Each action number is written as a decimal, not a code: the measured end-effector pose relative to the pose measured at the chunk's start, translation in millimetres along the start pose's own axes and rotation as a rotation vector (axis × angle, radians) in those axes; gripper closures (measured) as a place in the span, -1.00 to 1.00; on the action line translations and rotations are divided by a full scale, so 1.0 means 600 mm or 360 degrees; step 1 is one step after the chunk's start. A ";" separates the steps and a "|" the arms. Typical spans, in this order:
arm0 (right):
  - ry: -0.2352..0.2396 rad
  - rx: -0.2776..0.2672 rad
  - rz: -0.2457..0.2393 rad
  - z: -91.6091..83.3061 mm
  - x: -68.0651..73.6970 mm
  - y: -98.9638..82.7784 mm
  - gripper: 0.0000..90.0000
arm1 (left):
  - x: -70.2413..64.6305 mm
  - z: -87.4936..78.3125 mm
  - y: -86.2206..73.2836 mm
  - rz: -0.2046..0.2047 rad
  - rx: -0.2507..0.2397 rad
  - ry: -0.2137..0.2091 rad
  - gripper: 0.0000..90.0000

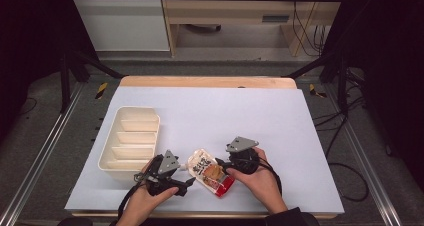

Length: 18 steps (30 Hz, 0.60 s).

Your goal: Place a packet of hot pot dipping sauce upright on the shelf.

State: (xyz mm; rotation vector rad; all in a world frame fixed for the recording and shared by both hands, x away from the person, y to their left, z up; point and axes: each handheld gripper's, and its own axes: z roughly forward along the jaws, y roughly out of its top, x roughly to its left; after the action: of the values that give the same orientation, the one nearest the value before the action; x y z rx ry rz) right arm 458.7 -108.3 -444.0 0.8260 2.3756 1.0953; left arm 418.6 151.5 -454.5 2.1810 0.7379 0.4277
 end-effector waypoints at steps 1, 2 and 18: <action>-0.0001 -0.0005 0.0004 0.001 -0.001 0.002 -0.08 | -0.002 0.002 0.001 0.0002 -0.0006 0.0004 -0.78; 0.0006 -0.0004 0.0009 0.003 -0.003 0.004 -0.05 | -0.003 0.003 0.001 0.0007 -0.0001 0.0001 -0.78; 0.0204 0.0132 -0.0063 0.057 0.005 0.047 0.27 | -0.015 -0.003 -0.015 0.0039 0.0017 0.0063 -0.75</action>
State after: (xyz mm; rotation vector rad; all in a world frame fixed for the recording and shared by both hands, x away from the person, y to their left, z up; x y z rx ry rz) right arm 485.5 -72.8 -443.4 0.7532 2.5477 1.0699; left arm 407.5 151.6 -460.5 2.1993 0.7369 0.4815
